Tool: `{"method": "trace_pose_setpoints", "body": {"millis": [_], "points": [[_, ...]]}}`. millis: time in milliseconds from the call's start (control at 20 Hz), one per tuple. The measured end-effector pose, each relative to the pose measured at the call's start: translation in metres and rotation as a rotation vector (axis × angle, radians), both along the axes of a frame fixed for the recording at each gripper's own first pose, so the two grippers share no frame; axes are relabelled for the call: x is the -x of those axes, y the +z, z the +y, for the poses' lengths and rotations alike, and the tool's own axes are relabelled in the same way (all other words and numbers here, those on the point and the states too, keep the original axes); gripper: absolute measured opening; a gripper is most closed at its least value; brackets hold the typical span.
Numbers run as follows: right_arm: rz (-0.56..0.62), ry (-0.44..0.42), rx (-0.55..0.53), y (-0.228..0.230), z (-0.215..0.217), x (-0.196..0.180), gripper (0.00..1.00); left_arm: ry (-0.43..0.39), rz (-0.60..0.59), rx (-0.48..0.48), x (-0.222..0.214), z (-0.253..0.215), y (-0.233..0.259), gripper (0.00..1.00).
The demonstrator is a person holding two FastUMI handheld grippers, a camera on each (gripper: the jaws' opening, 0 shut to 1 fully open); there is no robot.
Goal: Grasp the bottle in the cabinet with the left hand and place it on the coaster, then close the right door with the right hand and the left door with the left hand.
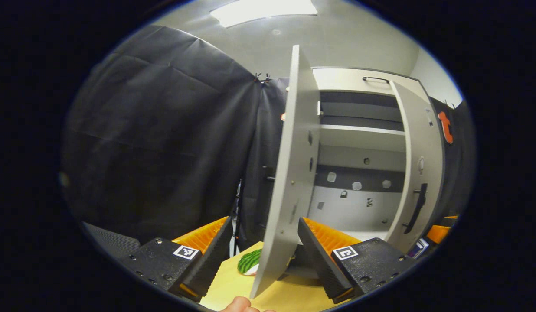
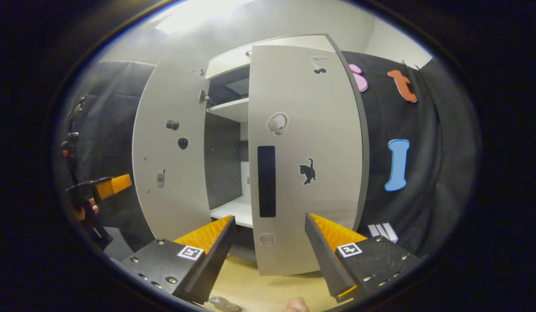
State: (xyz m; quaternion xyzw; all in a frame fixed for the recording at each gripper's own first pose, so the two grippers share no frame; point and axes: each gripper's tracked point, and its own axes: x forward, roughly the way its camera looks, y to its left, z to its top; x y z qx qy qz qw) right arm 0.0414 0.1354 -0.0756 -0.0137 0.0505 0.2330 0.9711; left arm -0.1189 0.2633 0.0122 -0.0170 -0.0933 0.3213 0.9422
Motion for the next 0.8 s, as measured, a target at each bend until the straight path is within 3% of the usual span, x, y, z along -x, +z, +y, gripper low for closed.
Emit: {"method": "trace_pose_setpoints", "body": {"millis": [150,350,500,550,600,800], "points": [[-0.001,-0.013,0.004,-0.002,-0.003,-0.002,0.93,0.062,0.011,0.029,-0.001,0.028,-0.007,0.93],[0.005,-0.04,0.004,-0.004,-0.01,-0.005,0.96,0.108,0.037,0.038,-0.007,0.056,-0.013,0.97],[0.005,-0.057,0.006,-0.005,-0.013,-0.008,0.93,0.094,0.063,0.03,-0.016,0.063,-0.016,0.97],[0.006,-0.059,0.007,-0.005,-0.013,-0.008,0.93,0.087,0.075,0.026,-0.019,0.064,-0.019,0.93],[0.007,-0.059,0.008,-0.005,-0.013,-0.009,0.96,0.079,0.084,0.021,-0.021,0.065,-0.02,0.97],[0.009,-0.067,0.022,-0.009,-0.013,-0.011,0.93,0.044,0.083,0.018,-0.025,0.063,-0.022,0.96]]}}
